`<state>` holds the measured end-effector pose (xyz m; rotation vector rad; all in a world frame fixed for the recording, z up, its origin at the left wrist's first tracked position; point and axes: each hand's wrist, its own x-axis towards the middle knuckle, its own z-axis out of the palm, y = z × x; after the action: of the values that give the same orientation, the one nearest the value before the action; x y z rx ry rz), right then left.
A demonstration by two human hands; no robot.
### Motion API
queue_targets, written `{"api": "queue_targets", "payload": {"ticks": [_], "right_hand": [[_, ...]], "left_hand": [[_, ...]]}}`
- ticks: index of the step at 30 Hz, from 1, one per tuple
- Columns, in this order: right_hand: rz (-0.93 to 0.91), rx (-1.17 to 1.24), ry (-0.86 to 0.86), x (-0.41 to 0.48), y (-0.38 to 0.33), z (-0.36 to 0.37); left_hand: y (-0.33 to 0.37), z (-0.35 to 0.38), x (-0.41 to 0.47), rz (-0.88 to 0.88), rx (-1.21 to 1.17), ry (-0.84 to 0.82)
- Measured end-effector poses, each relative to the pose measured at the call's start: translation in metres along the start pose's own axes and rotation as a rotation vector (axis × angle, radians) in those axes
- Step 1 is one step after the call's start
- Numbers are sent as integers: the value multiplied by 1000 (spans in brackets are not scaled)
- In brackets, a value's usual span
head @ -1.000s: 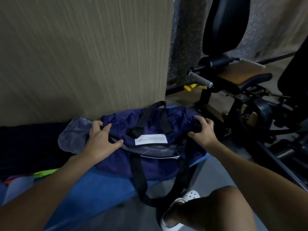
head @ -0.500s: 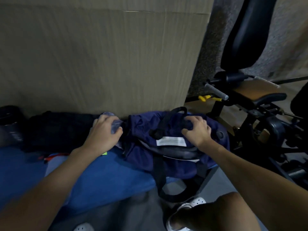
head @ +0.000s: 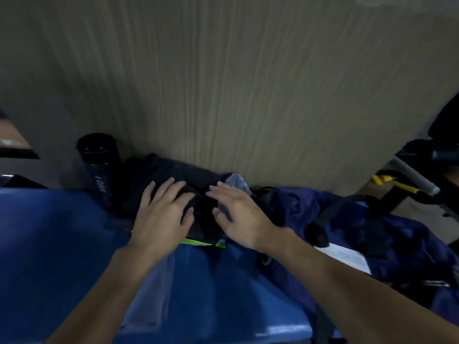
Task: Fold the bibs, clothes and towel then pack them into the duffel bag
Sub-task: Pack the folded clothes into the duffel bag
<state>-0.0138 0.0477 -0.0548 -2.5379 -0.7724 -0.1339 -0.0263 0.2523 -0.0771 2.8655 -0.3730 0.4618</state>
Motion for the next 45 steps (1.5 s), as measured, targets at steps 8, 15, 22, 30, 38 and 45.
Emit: {"api": "queue_targets", "payload": {"ticks": [8,15,22,30,38,45], "right_hand": [[271,-269,43,14,37,10],[533,211,124,30,34,20],[667,570,200,53,38,29],[707,336,214,69,42,34],[596,355,264,76,32,29],[597,686,238,70,22,14]], "left_hand": [[-14,-10,14,-14,76,51],[-25,5,5,-30,137,-107],[-27,9,0,-30,140,-90],[-27,11,-1,-29,128,-68],[-26,8,-2,-37,89,-71],[-24,6,-2,-36,121,-61]]}}
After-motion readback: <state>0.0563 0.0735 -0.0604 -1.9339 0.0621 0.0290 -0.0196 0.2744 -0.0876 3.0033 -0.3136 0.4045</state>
